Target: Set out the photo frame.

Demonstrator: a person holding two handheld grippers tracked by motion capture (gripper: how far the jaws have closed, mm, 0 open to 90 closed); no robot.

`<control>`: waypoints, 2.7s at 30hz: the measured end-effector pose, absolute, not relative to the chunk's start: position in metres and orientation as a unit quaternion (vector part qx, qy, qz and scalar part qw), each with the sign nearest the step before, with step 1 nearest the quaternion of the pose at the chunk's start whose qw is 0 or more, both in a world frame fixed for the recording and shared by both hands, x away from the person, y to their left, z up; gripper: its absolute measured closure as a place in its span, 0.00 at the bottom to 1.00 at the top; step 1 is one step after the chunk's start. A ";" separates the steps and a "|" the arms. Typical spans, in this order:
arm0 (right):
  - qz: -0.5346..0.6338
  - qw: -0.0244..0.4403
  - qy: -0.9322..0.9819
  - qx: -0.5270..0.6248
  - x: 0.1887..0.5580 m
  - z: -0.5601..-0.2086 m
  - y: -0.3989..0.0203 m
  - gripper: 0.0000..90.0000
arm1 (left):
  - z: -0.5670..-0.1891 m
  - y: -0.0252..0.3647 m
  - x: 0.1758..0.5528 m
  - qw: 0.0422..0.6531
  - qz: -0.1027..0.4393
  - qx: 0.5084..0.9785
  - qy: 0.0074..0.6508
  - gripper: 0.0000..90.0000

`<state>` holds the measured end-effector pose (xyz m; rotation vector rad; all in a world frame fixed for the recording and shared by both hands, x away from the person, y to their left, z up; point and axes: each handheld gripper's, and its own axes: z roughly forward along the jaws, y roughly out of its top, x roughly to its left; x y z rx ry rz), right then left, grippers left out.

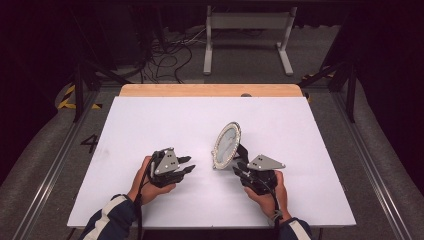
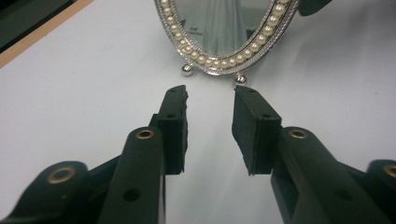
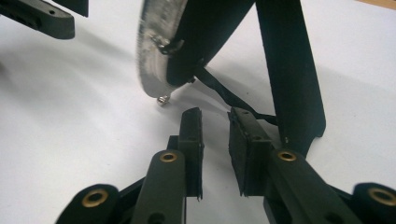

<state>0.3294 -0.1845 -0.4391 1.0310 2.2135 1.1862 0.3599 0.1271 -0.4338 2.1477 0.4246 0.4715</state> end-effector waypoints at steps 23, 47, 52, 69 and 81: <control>0.447 0.191 0.790 0.373 0.333 -0.444 -0.160 0.57 | -0.443 0.180 0.324 0.424 0.220 0.847 0.236 0.29; 0.482 0.186 0.733 0.442 0.364 -0.447 -0.137 0.60 | -0.452 0.180 0.324 0.389 0.223 0.863 0.233 0.27; 0.479 0.178 0.741 0.434 0.364 -0.446 -0.138 0.63 | -0.453 0.181 0.325 0.388 0.220 0.864 0.234 0.28; 0.476 0.137 0.769 0.404 0.362 -0.441 -0.156 0.77 | -0.452 0.168 0.344 0.410 0.181 0.863 0.232 0.25; 0.475 0.131 0.782 0.382 0.361 -0.436 -0.163 0.67 | -0.441 0.128 0.391 0.447 0.119 0.860 0.213 0.20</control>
